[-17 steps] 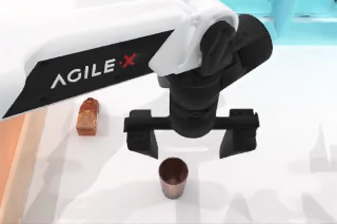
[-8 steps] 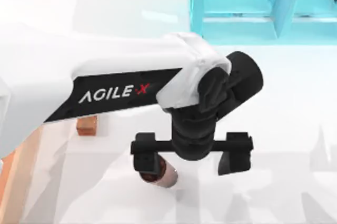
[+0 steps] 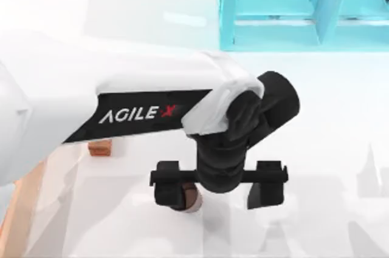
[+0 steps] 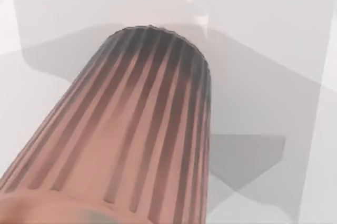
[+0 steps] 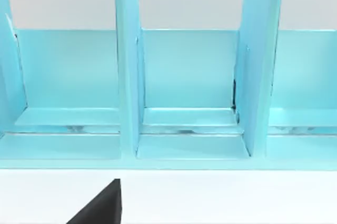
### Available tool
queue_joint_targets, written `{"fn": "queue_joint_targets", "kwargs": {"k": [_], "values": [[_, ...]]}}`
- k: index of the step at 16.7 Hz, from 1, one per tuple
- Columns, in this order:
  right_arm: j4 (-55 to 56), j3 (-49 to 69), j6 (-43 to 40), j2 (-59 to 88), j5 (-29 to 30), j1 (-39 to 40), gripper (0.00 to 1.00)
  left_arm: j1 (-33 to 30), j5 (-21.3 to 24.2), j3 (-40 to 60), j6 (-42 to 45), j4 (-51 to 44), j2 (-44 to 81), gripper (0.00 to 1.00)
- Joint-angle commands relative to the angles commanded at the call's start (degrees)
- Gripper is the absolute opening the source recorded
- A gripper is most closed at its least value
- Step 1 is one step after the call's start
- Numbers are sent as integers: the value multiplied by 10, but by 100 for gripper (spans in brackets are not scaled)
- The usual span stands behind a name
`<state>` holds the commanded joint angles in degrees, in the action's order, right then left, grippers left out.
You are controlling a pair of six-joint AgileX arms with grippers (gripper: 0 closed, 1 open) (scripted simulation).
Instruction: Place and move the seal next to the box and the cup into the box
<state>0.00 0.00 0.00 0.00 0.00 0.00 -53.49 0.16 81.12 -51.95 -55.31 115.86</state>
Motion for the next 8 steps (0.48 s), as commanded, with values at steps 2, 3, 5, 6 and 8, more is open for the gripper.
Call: {"fn": "queue_joint_targets", "kwargs": {"k": [2,3,5,6,8], "values": [[0,0,0,0,0,0,100,0,0,0,0,0,0,70],[0,0,0,0,0,0,100,0,0,0,0,0,0,62],[0,0,0,0,0,0,100,0,0,0,0,0,0,47],[0,0,0,0,0,0,100,0,0,0,0,0,0,40],[0,0,0,0,0,0,100,0,0,0,0,0,0,25]]}}
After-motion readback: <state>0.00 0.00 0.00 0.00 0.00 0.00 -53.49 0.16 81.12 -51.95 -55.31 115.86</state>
